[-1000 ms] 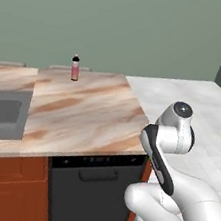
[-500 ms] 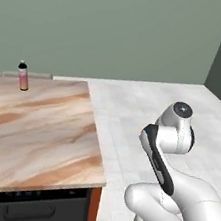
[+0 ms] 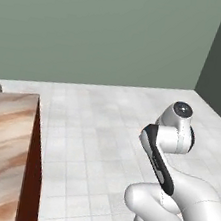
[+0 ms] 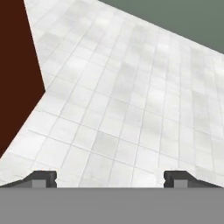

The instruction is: Place the large bottle from the dining counter next to the other large bottle outside the sink, and place the small bottle from the dining counter next to the other small bottle inside the sink.

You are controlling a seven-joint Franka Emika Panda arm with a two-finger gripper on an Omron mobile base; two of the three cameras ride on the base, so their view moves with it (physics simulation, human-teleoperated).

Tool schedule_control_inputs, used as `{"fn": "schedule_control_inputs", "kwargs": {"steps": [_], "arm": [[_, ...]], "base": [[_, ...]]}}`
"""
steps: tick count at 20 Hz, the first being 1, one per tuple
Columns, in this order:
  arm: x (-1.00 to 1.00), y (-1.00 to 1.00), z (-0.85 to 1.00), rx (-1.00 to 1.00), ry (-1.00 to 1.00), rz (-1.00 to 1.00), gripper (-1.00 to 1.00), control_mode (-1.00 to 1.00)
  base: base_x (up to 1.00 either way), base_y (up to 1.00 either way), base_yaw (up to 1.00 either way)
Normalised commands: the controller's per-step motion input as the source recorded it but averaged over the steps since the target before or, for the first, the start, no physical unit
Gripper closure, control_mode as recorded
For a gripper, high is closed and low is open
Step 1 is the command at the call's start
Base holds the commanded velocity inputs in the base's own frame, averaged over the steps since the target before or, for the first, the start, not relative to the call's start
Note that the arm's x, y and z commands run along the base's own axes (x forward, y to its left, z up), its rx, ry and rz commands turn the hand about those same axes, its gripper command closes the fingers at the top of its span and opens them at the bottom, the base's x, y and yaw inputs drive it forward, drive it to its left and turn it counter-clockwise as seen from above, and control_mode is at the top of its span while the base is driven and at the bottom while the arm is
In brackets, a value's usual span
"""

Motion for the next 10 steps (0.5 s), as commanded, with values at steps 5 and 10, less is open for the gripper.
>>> {"fn": "schedule_control_inputs", "kwargs": {"steps": [5, 10], "arm": [[0.0, 0.0, 0.0, 0.0, 0.0, 0.0, -1.0, 1.0], [0.0, 0.0, 0.0, 0.0, 0.0, 0.0, -1.0, 1.0]], "base": [[0.97, -0.92, 0.07], [1.0, -0.68, 0.24]]}}
